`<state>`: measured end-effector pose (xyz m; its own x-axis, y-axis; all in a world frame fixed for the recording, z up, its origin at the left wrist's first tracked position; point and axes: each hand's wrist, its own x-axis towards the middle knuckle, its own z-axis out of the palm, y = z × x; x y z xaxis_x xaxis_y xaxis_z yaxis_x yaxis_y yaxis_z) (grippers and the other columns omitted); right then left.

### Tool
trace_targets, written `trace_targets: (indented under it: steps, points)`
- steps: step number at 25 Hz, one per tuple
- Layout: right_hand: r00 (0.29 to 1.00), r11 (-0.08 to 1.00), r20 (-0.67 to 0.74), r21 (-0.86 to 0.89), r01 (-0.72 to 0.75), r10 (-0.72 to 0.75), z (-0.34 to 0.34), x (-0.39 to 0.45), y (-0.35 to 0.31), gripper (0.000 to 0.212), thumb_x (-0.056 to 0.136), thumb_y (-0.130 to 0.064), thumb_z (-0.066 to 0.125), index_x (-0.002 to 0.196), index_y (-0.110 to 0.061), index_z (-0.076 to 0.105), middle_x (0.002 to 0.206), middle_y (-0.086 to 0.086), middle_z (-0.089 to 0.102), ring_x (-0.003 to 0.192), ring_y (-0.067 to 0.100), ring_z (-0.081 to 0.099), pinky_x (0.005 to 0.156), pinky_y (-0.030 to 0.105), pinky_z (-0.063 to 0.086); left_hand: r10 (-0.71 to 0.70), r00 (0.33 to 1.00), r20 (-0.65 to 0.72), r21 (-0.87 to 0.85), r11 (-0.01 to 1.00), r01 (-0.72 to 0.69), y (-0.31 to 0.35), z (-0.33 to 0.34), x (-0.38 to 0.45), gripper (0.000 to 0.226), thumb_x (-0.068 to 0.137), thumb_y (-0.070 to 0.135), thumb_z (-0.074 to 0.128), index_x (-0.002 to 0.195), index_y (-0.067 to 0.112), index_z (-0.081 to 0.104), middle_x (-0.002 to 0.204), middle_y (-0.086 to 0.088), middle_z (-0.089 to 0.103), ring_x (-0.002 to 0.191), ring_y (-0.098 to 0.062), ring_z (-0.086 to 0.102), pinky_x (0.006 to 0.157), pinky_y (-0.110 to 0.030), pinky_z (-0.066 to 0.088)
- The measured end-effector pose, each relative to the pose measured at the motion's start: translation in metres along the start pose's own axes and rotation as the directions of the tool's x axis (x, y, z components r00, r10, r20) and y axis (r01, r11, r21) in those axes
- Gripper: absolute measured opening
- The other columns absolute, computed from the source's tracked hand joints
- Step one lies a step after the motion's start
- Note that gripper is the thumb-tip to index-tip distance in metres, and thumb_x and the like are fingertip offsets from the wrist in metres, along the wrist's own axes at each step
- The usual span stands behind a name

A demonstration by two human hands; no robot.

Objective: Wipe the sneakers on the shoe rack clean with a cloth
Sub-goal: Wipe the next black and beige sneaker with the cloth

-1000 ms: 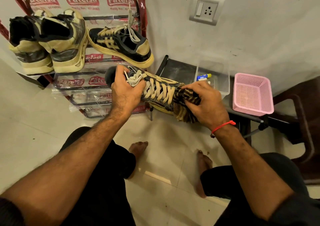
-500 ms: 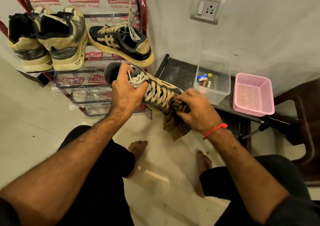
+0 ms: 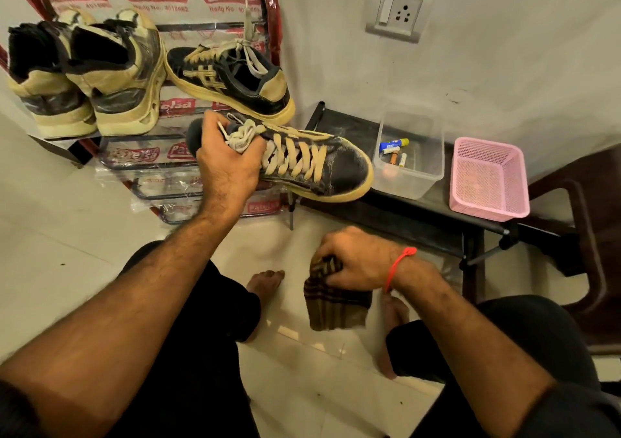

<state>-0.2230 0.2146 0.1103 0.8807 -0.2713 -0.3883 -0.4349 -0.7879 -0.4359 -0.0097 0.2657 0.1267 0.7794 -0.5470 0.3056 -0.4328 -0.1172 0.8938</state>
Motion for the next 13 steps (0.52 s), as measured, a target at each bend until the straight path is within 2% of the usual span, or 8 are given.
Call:
trace_targets:
  steps: [3, 4, 6, 7, 8, 9, 11, 13]
  points:
    - [0.938, 0.933, -0.343, 0.35, 0.081, 0.047, -0.031, -0.017, 0.015, 0.022, 0.085, -0.021, 0.075, 0.106, -0.025, 0.073, 0.101, -0.01, 0.07, 0.096, 0.003, 0.065, 0.088, 0.019, 0.052, 0.041, 0.996, 0.082, 0.102, 0.994, -0.049, -0.009, -0.006, -0.002, 0.034, 0.08, 0.021, 0.075, 0.096, 0.019, 0.045, 0.078, 0.012, 0.059, 0.065, 0.006, 0.058, 0.058, -0.02, 0.052]
    - [0.86, 0.903, -0.5, 0.408, 0.131, 0.102, -0.039, -0.022, 0.02, 0.021, 0.085, -0.018, 0.075, 0.105, -0.023, 0.073, 0.1, -0.01, 0.071, 0.096, 0.002, 0.065, 0.088, 0.02, 0.053, 0.031, 0.994, 0.108, 0.12, 0.992, -0.044, -0.011, -0.006, -0.004, 0.034, 0.079, 0.023, 0.075, 0.096, 0.019, 0.046, 0.078, 0.01, 0.06, 0.068, -0.001, 0.061, 0.061, -0.03, 0.056]
    - [0.608, 0.894, -0.764, 0.406, 0.19, 0.218, -0.044, -0.023, 0.029, 0.024, 0.085, -0.013, 0.074, 0.109, -0.017, 0.071, 0.106, -0.006, 0.07, 0.102, 0.007, 0.065, 0.092, 0.028, 0.054, -0.012, 0.99, 0.139, 0.119, 0.993, -0.005, -0.013, -0.004, -0.006, 0.034, 0.078, 0.027, 0.074, 0.095, 0.02, 0.045, 0.08, 0.006, 0.061, 0.075, -0.017, 0.065, 0.064, -0.043, 0.06]
    - [0.501, 0.91, -0.829, 0.377, 0.174, 0.248, -0.042, -0.02, 0.03, 0.029, 0.085, -0.012, 0.074, 0.112, -0.016, 0.069, 0.109, -0.006, 0.068, 0.105, 0.01, 0.064, 0.095, 0.029, 0.053, -0.027, 0.988, 0.15, 0.111, 0.994, 0.01, -0.011, -0.003, -0.007, 0.034, 0.077, 0.028, 0.073, 0.095, 0.021, 0.045, 0.081, 0.007, 0.061, 0.077, -0.019, 0.066, 0.065, -0.046, 0.06]
    - [0.457, 0.931, -0.854, 0.342, 0.129, 0.25, -0.037, -0.015, 0.03, 0.033, 0.084, -0.012, 0.074, 0.117, -0.016, 0.067, 0.111, -0.007, 0.064, 0.106, 0.01, 0.061, 0.096, 0.028, 0.052, -0.032, 0.987, 0.156, 0.101, 0.995, 0.016, -0.009, -0.002, -0.008, 0.035, 0.077, 0.03, 0.073, 0.095, 0.022, 0.045, 0.082, 0.007, 0.062, 0.078, -0.019, 0.067, 0.064, -0.048, 0.061]
    - [0.49, 0.947, -0.839, 0.312, 0.078, 0.236, -0.032, -0.011, 0.03, 0.038, 0.085, -0.015, 0.074, 0.121, -0.018, 0.065, 0.112, -0.007, 0.059, 0.106, 0.01, 0.058, 0.098, 0.027, 0.05, -0.033, 0.986, 0.161, 0.095, 0.995, 0.018, -0.007, 0.0, -0.009, 0.035, 0.077, 0.031, 0.073, 0.095, 0.023, 0.045, 0.083, 0.008, 0.062, 0.079, -0.019, 0.067, 0.063, -0.049, 0.061]
    - [0.682, 0.966, -0.701, 0.255, -0.035, 0.21, -0.022, -0.006, 0.03, 0.049, 0.087, -0.031, 0.073, 0.132, -0.023, 0.058, 0.118, -0.004, 0.049, 0.113, 0.013, 0.047, 0.103, 0.029, 0.045, -0.041, 0.986, 0.161, 0.098, 0.995, 0.025, -0.003, 0.003, -0.01, 0.034, 0.079, 0.029, 0.074, 0.095, 0.022, 0.045, 0.083, 0.007, 0.061, 0.079, -0.02, 0.067, 0.064, -0.05, 0.061]
    - [0.805, 0.985, -0.569, 0.125, -0.116, 0.167, -0.011, -0.003, 0.032, 0.066, 0.085, -0.045, 0.071, 0.143, -0.024, 0.048, 0.133, 0.002, 0.04, 0.124, 0.019, 0.035, 0.109, 0.03, 0.034, -0.07, 0.985, 0.156, 0.104, 0.993, 0.054, -0.002, 0.004, -0.009, 0.033, 0.081, 0.026, 0.075, 0.094, 0.021, 0.045, 0.083, 0.007, 0.062, 0.081, -0.021, 0.068, 0.065, -0.05, 0.061]
